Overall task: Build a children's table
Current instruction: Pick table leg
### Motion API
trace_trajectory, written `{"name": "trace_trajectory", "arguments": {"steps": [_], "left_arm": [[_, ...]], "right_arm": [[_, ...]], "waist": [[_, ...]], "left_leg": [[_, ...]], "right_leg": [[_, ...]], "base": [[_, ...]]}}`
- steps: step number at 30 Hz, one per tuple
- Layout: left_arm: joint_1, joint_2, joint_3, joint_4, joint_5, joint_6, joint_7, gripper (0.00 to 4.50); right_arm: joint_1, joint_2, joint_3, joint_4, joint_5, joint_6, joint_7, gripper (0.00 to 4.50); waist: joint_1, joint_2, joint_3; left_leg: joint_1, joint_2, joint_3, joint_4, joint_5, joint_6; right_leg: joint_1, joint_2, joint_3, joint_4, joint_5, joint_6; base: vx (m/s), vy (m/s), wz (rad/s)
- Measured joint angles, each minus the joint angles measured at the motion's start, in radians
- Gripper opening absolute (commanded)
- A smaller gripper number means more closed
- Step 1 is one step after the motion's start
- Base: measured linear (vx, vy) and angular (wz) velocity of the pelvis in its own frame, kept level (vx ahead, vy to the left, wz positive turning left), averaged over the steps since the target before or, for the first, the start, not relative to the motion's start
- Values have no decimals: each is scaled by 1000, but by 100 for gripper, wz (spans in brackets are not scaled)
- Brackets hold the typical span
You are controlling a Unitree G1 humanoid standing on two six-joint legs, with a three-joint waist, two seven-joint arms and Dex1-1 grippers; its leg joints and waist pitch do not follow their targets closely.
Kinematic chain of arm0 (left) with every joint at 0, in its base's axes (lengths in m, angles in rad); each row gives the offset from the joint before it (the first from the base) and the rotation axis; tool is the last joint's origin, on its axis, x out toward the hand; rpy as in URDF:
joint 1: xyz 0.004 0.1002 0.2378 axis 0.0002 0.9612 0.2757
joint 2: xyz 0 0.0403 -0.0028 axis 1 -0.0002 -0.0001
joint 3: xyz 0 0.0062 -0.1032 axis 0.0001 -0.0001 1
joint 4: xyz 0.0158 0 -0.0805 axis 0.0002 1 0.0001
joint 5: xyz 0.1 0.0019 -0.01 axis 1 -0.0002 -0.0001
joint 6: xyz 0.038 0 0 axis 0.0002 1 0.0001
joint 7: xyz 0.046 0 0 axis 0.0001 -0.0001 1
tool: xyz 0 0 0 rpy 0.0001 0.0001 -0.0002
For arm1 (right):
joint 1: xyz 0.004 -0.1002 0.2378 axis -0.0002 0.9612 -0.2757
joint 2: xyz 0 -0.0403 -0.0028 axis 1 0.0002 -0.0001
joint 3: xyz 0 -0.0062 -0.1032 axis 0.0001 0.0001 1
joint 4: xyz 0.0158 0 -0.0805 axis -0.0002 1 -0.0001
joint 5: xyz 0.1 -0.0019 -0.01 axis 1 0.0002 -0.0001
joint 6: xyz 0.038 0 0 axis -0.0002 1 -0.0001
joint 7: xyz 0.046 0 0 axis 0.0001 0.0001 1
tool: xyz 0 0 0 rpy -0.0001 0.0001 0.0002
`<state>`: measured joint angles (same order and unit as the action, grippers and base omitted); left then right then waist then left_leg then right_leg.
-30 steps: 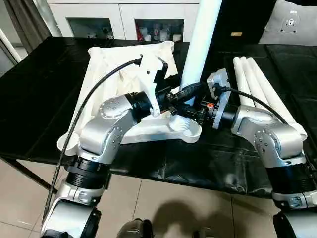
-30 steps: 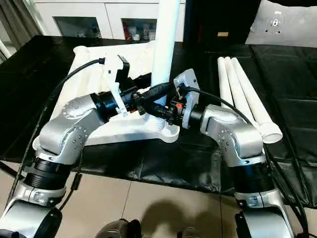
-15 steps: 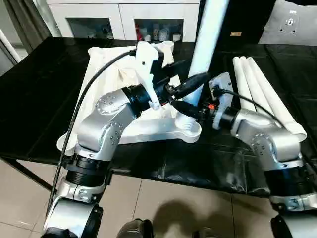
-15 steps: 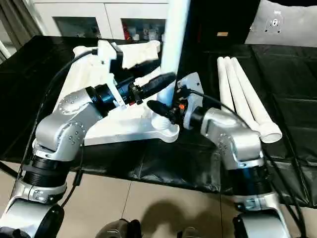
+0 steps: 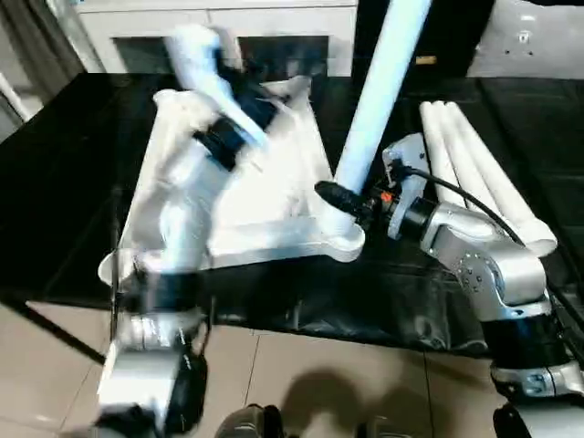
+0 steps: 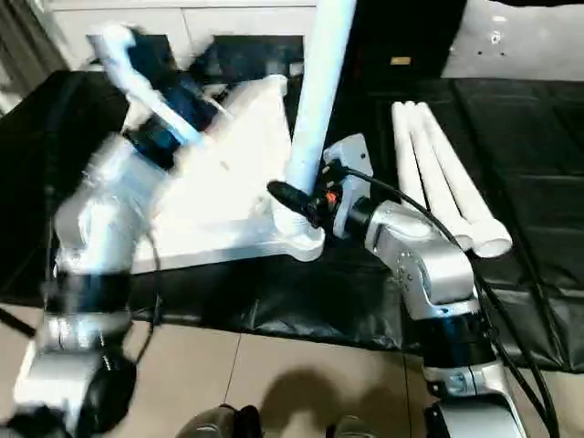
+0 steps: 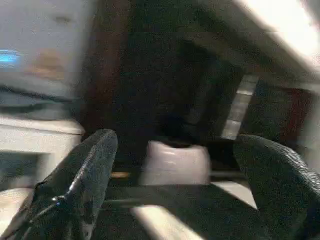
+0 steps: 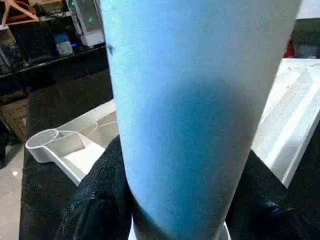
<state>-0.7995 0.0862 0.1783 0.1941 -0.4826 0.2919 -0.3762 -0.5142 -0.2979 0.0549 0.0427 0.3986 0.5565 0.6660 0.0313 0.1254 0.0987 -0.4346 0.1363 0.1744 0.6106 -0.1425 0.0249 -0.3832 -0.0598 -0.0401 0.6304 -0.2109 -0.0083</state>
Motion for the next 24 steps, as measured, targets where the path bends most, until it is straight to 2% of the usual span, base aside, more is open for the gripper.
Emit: {"name": "trace_trajectory", "arguments": {"steps": [3, 5, 9, 16, 22, 24], "left_arm": [[6, 34, -61, 48, 96, 6, 8, 442], [19, 32, -136, 46, 130, 21, -36, 442], [28, 4, -230, 32, 131, 37, -112, 442], [44, 22, -243, -46, 111, 38, -182, 450], [57, 41, -244, -81, 111, 42, -197, 450], [75, 32, -233, -79, 129, 34, -148, 450]], "right_arm": [[7, 0, -1, -1, 0, -3, 0, 191], [7, 1, 8, -1, -5, -16, -1, 191], [17, 0, 39, -2, -40, -46, -2, 191], [33, -1, 36, -2, -49, -62, -3, 191], [33, 12, 29, 0, -58, -65, -34, 191], [38, 39, 20, -5, -56, -58, -73, 191]], "waist": [[2, 2, 1], [10, 3, 1], [8, 4, 1], [-5, 16, 2], [0, 17, 2], [0, 22, 3]], "left_leg": [[-1, 0, 0, 0, 0, 0], [-2, 0, 0, 0, 0, 0], [-2, 0, 0, -1, -1, 1], [-1, 0, 0, -2, 0, 1], [-1, 0, 0, -2, 0, 1], [-2, 0, 0, -2, -1, 1]], "right_leg": [[0, 0, -1, -1, 0, 0], [0, -1, -1, -2, 0, 0], [0, -1, -1, -3, 0, 0], [-1, 0, -1, -2, 0, 0], [-1, 0, -1, -2, 0, 0], [-1, 0, 0, -3, 0, 0]], "base": [[0, 0, 0], [0, 0, 0], [0, 0, 0], [0, 0, 0], [0, 0, 0], [0, 0, 0]]}}
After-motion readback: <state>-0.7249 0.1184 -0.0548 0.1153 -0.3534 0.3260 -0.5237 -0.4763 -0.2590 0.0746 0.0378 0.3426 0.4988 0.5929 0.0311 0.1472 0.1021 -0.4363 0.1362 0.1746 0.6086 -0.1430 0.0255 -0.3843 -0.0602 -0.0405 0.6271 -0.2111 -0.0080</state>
